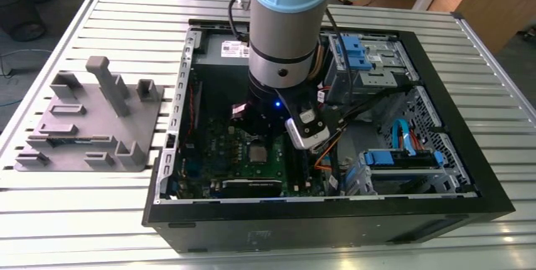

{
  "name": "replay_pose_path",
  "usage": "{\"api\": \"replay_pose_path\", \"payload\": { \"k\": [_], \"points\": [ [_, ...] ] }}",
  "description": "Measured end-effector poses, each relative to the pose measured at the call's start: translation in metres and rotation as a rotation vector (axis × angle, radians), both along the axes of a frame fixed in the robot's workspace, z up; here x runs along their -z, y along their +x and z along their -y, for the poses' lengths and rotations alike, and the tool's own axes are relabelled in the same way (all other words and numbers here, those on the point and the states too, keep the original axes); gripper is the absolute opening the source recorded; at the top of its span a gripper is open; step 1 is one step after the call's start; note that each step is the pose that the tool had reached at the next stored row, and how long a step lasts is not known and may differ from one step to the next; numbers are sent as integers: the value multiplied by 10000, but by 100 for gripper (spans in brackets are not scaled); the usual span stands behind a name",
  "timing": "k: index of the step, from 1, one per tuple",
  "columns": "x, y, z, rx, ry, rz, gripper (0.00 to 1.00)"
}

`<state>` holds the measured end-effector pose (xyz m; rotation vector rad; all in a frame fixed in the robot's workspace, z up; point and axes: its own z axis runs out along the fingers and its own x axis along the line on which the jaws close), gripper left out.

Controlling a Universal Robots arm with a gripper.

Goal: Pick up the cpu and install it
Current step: 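Close the cpu cover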

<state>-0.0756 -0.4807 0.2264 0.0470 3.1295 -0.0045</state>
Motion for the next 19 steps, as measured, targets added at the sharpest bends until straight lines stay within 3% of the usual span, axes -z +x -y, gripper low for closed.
{"api": "replay_pose_path", "payload": {
  "k": [11,19],
  "points": [
    [11,101,-92,0,1,-1,13],
    [18,185,-192,0,2,0,13]
  ]
}}
